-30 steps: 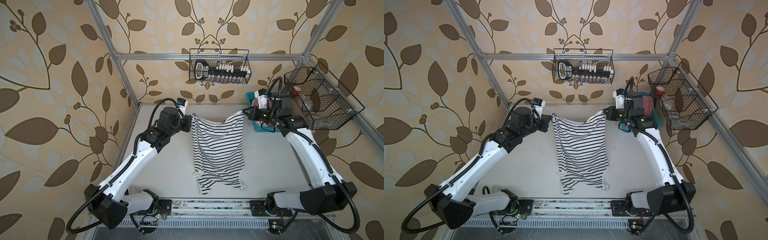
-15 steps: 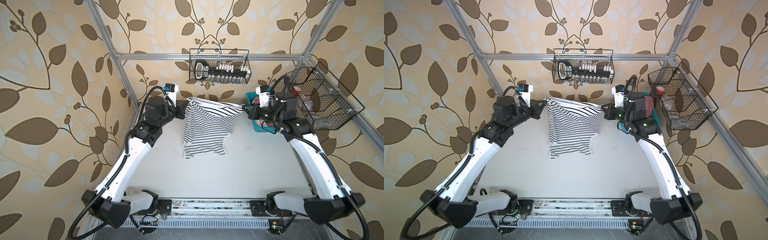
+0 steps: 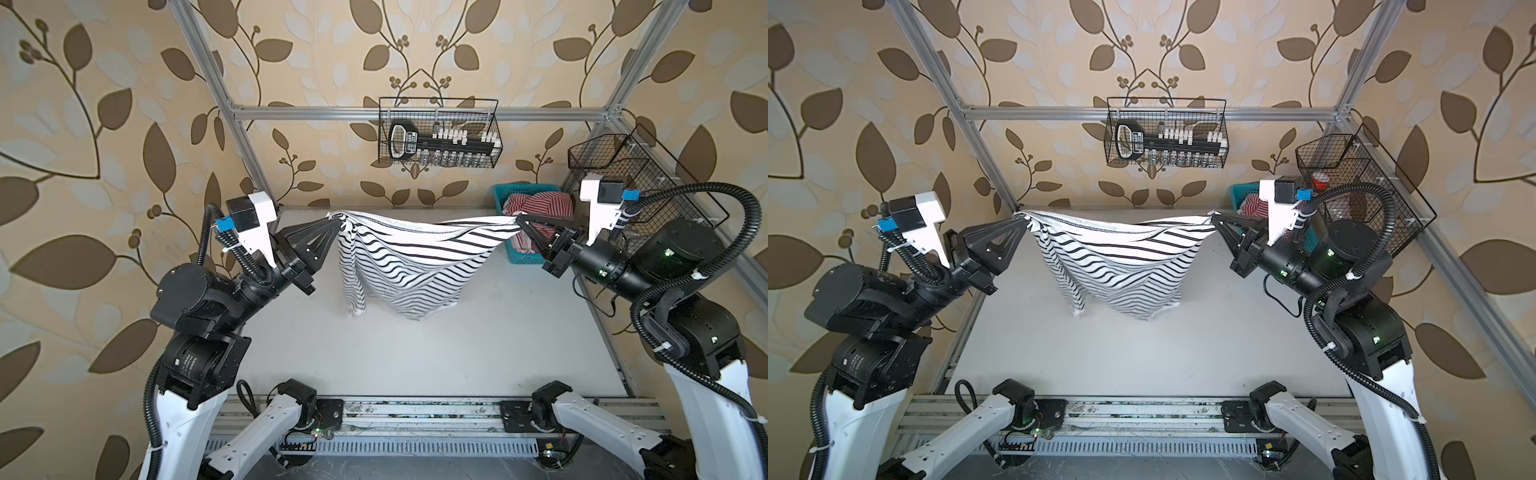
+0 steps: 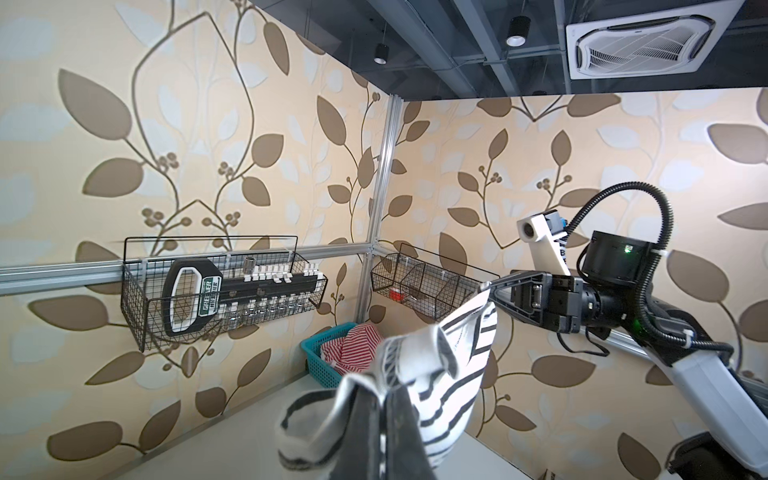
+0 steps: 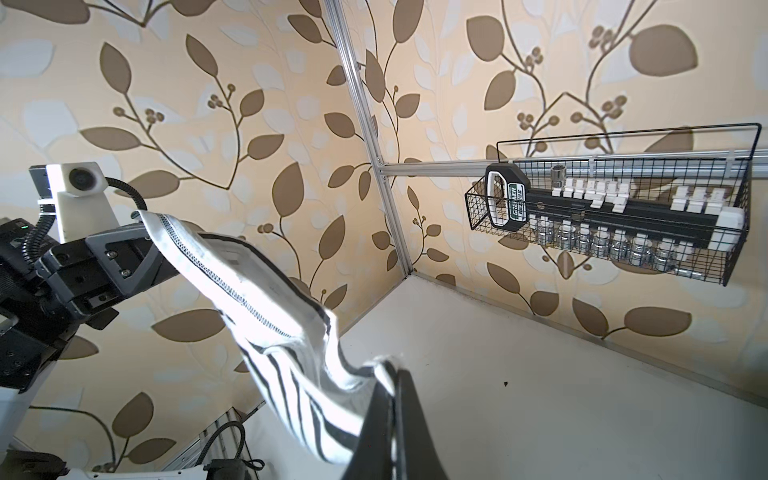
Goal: Fold and stack the tank tops
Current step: 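Lower the hanging tank top onto the table with both grippers, laying it flat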
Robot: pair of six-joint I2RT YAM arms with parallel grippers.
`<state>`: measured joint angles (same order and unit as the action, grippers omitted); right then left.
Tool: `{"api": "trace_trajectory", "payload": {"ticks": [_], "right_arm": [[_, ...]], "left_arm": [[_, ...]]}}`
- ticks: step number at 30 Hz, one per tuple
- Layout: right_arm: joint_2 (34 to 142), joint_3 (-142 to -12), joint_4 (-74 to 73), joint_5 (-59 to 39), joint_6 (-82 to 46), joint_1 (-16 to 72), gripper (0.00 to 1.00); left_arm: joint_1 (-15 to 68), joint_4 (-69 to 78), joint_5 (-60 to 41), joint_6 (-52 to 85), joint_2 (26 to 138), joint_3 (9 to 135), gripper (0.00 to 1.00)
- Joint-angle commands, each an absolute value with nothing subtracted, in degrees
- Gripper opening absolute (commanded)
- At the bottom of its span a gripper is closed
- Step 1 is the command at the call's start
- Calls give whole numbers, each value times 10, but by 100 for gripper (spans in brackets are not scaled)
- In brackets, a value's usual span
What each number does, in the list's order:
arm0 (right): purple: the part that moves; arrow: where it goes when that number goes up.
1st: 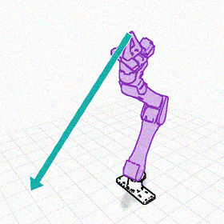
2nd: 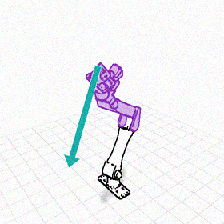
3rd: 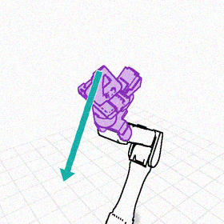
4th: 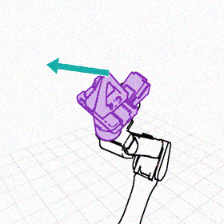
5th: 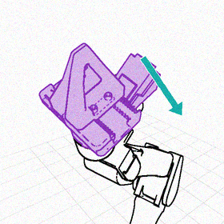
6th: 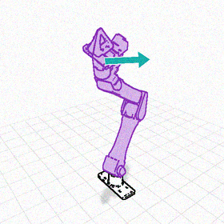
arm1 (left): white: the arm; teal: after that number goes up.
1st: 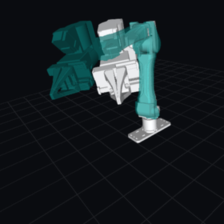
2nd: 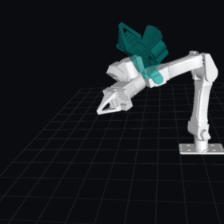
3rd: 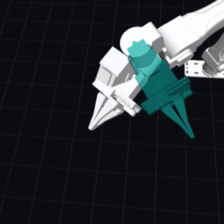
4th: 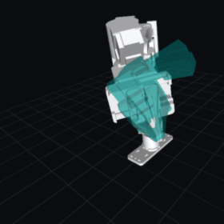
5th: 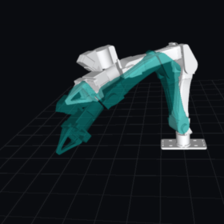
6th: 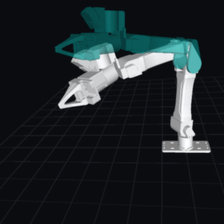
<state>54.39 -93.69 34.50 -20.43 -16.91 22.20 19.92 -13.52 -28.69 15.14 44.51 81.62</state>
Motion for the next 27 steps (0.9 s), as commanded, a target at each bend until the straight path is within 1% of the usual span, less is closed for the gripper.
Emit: {"api": "trace_trajectory", "payload": {"ticks": [1, 4, 8, 13, 17, 19, 23, 27], "right_arm": [[544, -956, 355, -185, -147, 225, 0], [566, -957, 366, -160, -135, 225, 0], [625, -947, 385, -148, -127, 217, 0], [717, -884, 356, -194, -146, 170, 0], [832, -858, 322, -228, -163, 128, 0], [903, -873, 316, -242, -163, 117, 0], [1054, -943, 326, -239, -164, 109, 0], [1163, -1020, 323, -235, -178, 105, 0]], "left_arm": [[203, -118, -304, 157, 460, 808, 0], [203, -124, -275, 152, 480, 788, 0], [203, -130, -231, 141, 533, 750, 0], [202, -103, -190, 139, 633, 696, 0], [193, -62, -177, 127, 741, 675, 0], [178, -35, -187, 130, 798, 678, 0], [133, 21, -224, 158, 928, 707, 0], [95, 71, -272, 186, 1036, 763, 0]]}}
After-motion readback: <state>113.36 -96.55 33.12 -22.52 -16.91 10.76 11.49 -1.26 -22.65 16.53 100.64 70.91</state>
